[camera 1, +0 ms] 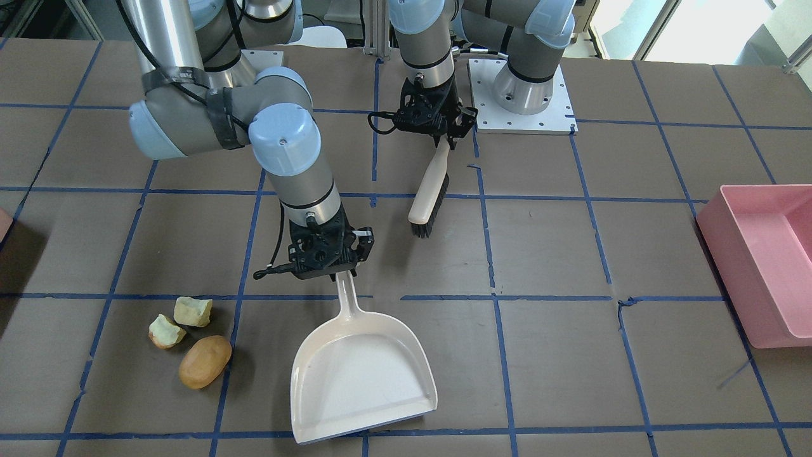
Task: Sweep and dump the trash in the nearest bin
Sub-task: 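Slide the dustpan past the trash with the right gripper while the left brings the brush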
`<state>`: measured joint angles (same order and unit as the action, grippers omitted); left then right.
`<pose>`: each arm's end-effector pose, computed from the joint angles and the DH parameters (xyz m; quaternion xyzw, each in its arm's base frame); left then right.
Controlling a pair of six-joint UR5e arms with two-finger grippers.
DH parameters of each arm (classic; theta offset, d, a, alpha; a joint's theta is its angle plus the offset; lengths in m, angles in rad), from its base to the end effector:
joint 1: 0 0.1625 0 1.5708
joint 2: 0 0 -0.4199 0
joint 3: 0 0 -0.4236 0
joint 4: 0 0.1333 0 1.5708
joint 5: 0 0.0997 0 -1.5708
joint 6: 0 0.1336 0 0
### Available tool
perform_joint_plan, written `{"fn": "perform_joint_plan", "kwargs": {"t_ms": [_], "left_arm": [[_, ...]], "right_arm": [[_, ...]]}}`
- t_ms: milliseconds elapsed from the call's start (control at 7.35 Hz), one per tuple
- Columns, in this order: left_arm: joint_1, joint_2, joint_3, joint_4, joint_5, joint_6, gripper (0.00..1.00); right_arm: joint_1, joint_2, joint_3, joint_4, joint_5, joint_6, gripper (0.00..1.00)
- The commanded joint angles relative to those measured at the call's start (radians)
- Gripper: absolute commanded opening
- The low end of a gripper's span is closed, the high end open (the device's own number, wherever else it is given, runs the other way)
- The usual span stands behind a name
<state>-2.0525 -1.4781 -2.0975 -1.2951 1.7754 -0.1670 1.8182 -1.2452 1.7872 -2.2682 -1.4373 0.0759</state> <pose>-0.2902 -0.3259 0.2576 0.1634 0.9781 0.0421 0.1216 0.2974 -0.5604 0.2264 -0.0904 0.9907 -0.0657 0.0781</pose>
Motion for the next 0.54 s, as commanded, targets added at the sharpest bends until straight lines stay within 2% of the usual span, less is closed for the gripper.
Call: {"fn": "perform_joint_plan", "kwargs": {"t_ms": [0, 272, 408], "left_arm": [[0.0, -0.002, -0.001, -0.001, -0.007, 0.023, 0.03], [0.0, -0.011, 0.014, 0.019, -0.017, -0.008, 0.03], [0.003, -0.017, 0.016, 0.075, -0.019, -0.017, 0.03]], "right_arm": [[-0.127, -0.066, -0.105, 0.265, 0.003, -0.202, 0.0], [-0.264, -0.094, -0.167, 0.39, -0.008, -0.556, 0.0], [-0.354, -0.099, -0.201, 0.454, -0.006, -0.737, 0.0]]}}
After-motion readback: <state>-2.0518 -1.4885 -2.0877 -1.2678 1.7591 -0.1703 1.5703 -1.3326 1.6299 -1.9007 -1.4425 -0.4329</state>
